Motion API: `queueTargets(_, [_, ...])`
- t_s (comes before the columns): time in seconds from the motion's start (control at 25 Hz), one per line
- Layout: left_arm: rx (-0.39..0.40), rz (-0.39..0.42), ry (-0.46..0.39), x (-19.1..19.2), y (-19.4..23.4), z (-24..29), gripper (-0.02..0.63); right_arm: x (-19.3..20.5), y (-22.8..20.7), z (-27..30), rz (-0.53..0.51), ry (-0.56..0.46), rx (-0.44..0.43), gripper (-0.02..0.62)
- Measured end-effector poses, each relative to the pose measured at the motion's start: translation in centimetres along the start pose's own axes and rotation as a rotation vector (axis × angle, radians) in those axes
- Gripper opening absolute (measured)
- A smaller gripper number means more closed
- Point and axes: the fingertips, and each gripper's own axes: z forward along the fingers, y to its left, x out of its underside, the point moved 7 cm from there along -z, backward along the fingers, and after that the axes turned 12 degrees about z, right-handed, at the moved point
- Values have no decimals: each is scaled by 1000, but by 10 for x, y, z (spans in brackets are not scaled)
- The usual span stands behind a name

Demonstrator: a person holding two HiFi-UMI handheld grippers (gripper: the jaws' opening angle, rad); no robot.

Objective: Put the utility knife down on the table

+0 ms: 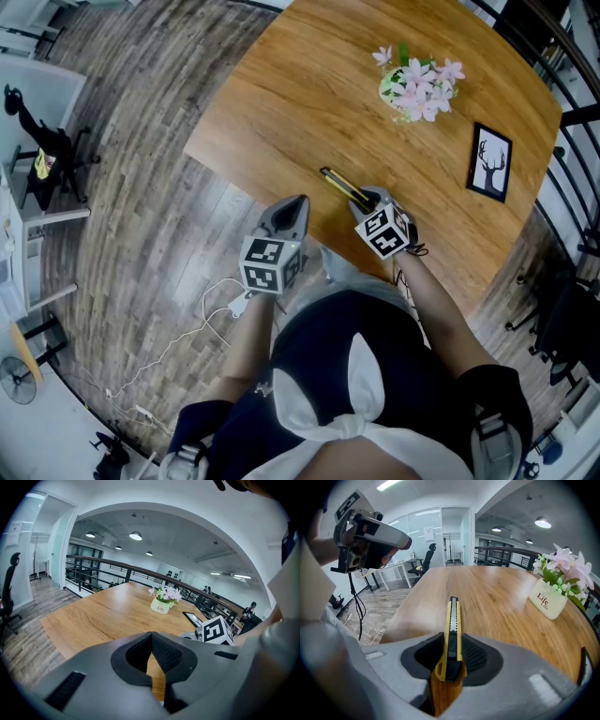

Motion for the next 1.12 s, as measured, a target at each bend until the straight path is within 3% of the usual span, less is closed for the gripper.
queueTargets(0.76, [1,9,-8,5,-3,-1,17,2,1,3,7,22,-16,130])
queueTargets(0.92, [11,7,-4,4,-6,-4,18,0,2,1,30,43,-49,167])
queueTargets(1.12, [11,6,-13,3,-8,-8,18,-9,1,-14,38,-9,-7,170])
